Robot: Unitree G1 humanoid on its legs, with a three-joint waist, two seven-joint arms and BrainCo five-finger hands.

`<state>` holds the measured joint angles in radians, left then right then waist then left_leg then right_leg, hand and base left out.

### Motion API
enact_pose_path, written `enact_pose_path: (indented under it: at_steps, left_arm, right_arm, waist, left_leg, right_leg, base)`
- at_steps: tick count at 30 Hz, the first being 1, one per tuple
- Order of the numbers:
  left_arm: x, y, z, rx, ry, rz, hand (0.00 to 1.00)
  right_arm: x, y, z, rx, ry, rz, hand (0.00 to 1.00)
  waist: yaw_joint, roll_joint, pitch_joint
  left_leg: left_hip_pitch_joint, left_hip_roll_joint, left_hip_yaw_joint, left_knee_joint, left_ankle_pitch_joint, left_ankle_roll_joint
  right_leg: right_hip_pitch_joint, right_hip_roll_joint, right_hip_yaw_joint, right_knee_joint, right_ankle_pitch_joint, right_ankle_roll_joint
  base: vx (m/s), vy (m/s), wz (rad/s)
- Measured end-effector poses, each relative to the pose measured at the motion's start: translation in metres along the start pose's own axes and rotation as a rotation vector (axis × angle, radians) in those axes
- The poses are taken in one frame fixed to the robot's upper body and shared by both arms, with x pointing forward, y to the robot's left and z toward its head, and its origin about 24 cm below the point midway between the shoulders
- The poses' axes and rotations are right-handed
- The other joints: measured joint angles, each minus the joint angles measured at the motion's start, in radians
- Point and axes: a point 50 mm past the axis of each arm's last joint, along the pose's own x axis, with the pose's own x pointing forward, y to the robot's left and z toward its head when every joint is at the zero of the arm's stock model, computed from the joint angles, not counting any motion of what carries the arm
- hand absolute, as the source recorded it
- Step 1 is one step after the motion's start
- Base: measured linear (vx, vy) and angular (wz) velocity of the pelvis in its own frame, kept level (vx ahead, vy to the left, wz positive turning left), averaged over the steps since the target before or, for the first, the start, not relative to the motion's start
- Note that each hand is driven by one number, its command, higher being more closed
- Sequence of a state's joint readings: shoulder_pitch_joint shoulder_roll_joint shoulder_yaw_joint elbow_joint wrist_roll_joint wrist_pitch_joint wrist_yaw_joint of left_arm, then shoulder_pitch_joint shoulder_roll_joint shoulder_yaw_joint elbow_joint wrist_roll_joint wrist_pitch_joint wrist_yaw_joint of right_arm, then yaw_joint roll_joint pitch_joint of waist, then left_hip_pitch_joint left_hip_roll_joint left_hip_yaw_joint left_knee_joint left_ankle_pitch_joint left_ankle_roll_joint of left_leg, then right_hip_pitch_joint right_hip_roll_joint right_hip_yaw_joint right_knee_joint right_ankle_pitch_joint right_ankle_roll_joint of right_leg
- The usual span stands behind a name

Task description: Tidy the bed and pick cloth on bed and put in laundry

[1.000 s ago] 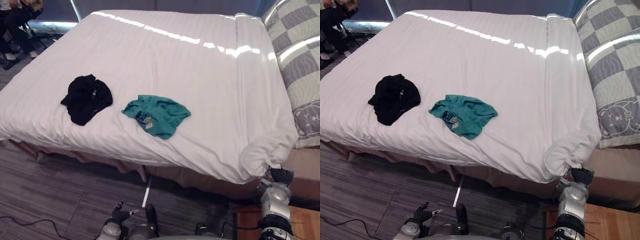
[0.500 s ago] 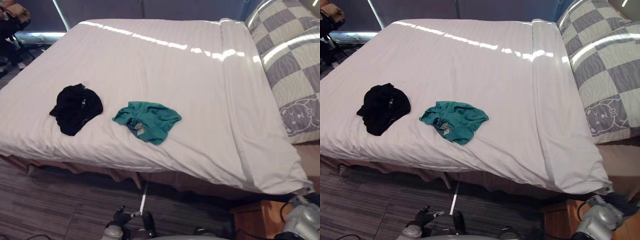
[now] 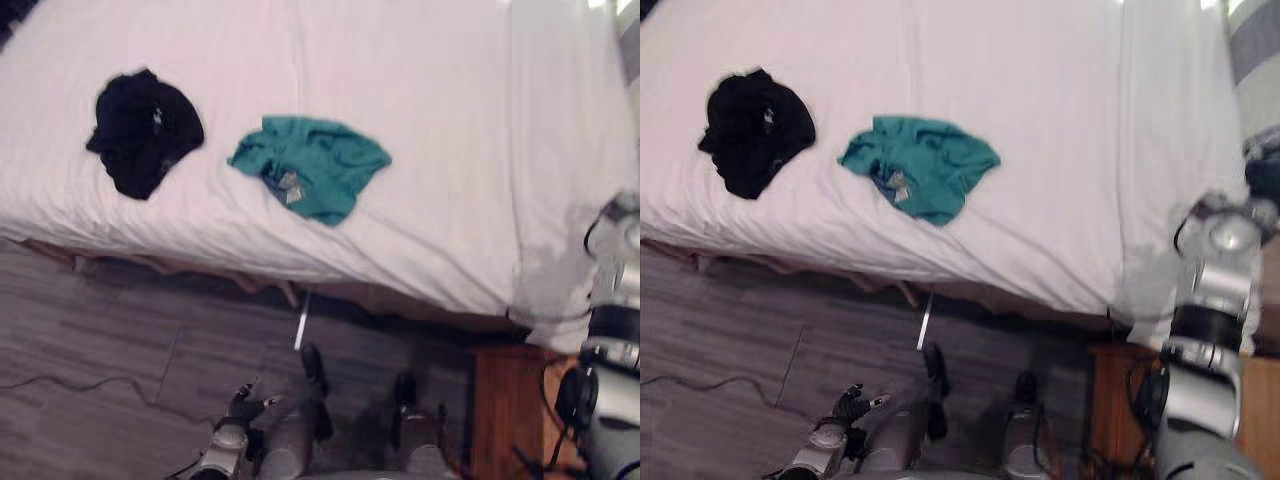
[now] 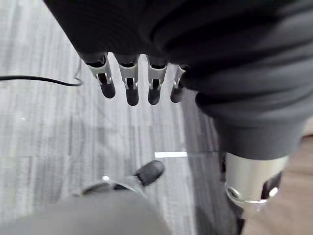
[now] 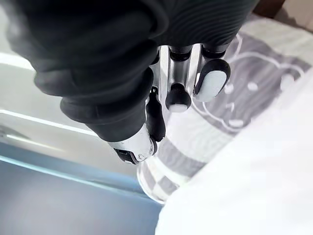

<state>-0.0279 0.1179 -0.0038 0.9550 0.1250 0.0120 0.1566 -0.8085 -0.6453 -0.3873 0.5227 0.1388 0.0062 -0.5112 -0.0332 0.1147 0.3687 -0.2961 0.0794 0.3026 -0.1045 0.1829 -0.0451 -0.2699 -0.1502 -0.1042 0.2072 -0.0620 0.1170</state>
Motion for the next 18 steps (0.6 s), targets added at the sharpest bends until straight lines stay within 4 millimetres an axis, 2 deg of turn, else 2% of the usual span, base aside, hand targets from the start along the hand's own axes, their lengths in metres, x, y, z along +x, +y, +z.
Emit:
enact_pose_path:
  at_steps: [2, 3, 5, 6, 7, 8, 9, 10, 12, 14, 16, 18]
  left_arm:
    - [0.002, 0.003, 0.007, -0.008, -0.017, 0.005, 0.0]
    - [0.005, 0.003, 0.017, -0.004, -0.043, 0.003, 0.0]
    - [0.009, 0.002, 0.036, -0.003, -0.092, 0.012, 0.0]
    - [0.011, 0.001, 0.056, -0.01, -0.145, 0.009, 0.0]
    - [0.013, 0.001, 0.068, -0.015, -0.182, 0.016, 0.0]
    - [0.013, 0.002, 0.074, -0.02, -0.199, 0.022, 0.0]
    - [0.013, 0.002, 0.082, -0.051, -0.223, 0.026, 0.0]
    - [0.013, 0.002, 0.083, -0.059, -0.225, 0.026, 0.0]
    - [0.011, -0.003, 0.087, -0.108, -0.234, 0.022, 0.0]
    - [0.01, -0.011, 0.087, -0.154, -0.222, 0.011, 0.0]
    - [0.009, -0.015, 0.088, -0.161, -0.223, 0.001, 0.0]
    - [0.008, -0.016, 0.084, -0.151, -0.209, 0.001, 0.0]
  right_arm:
    - [0.009, 0.004, 0.014, 0.015, -0.025, 0.011, 1.0]
    - [0.014, 0.003, 0.016, -0.013, -0.026, 0.009, 1.0]
    - [0.019, -0.001, 0.009, -0.048, 0.009, 0.0, 1.0]
    - [0.02, -0.006, 0.001, -0.053, 0.046, -0.015, 1.0]
    - [0.021, -0.008, 0.001, -0.043, 0.032, -0.025, 1.0]
    - [0.022, -0.009, 0.005, -0.034, 0.012, -0.028, 1.0]
    - [0.021, -0.01, 0.01, -0.005, -0.018, -0.029, 1.0]
    - [0.02, -0.01, 0.01, -0.001, -0.019, -0.027, 1.0]
    - [0.007, -0.005, -0.003, 0.061, 0.007, 0.011, 1.0]
    - [-0.021, -0.001, -0.028, 0.111, 0.049, 0.063, 1.0]
    - [-0.042, -0.007, -0.052, 0.116, 0.113, 0.072, 1.0]
    - [-0.08, -0.019, -0.099, 0.077, 0.269, 0.081, 1.0]
  waist:
    - [0.003, 0.017, 0.038]
    - [0.018, 0.025, 0.044]
    - [0.034, 0.032, 0.049]
    - [0.041, 0.043, 0.068]
    - [0.043, 0.042, 0.084]
    - [0.042, 0.04, 0.092]
    - [0.043, 0.035, 0.098]
    - [0.043, 0.034, 0.098]
    - [0.049, 0.023, 0.105]
    - [0.04, 0.017, 0.107]
    - [0.027, 0.007, 0.106]
    - [0.015, -0.042, 0.102]
  left_leg:
    - [-0.039, -0.002, 0.008, 0.007, 0.023, -0.017]
    - [-0.084, -0.009, 0.019, 0.007, 0.044, -0.008]
    - [-0.138, -0.024, 0.029, 0.008, 0.06, 0.009]
    - [-0.167, -0.036, 0.03, 0.009, 0.076, 0.029]
    - [-0.185, -0.042, 0.031, 0.033, 0.079, 0.036]
    - [-0.201, -0.044, 0.031, 0.059, 0.071, 0.043]
    - [-0.238, -0.038, 0.034, 0.132, 0.035, 0.06]
    - [-0.243, -0.037, 0.036, 0.145, 0.028, 0.061]
    - [-0.267, 0.0, 0.064, 0.265, -0.054, 0.051]
    - [-0.258, 0.065, 0.153, 0.352, -0.128, 0.053]
    - [-0.229, 0.077, 0.169, 0.363, -0.135, 0.062]
    - [-0.131, 0.054, 0.162, 0.325, -0.133, 0.061]
  right_leg:
    - [-0.062, -0.006, 0.012, 0.043, -0.004, 0.003]
    - [-0.141, -0.015, 0.032, 0.1, -0.022, 0.009]
    - [-0.232, -0.031, 0.052, 0.175, -0.048, 0.013]
    - [-0.289, -0.047, 0.055, 0.235, -0.07, 0.012]
    - [-0.313, -0.059, 0.06, 0.272, -0.085, 0.01]
    - [-0.327, -0.066, 0.062, 0.296, -0.094, 0.009]
    - [-0.354, -0.075, 0.071, 0.34, -0.11, 0.007]
    - [-0.356, -0.075, 0.072, 0.345, -0.112, 0.006]
    - [-0.353, -0.07, 0.076, 0.369, -0.114, 0.005]
    - [-0.304, -0.065, 0.056, 0.345, -0.121, 0.004]
    - [-0.261, -0.067, 0.04, 0.339, -0.126, 0.005]
    - [-0.158, -0.083, 0.017, 0.313, -0.145, 0.006]
  base:
    - [-0.03, 0.012, -0.17]
    - [0.0, 0.001, -0.14]
    - [0.04, -0.017, 0.01]
    - [0.06, -0.028, 0.23]
    - [0.05, -0.037, 0.27]
    - [0.02, -0.056, 0.21]
    - [0.01, -0.061, 0.12]
    - [0.0, -0.075, -0.06]
    - [-0.02, -0.071, -0.32]
    - [-0.01, -0.06, -0.23]
    - [0.04, -0.028, 0.1]
    - [0.07, -0.014, 0.23]
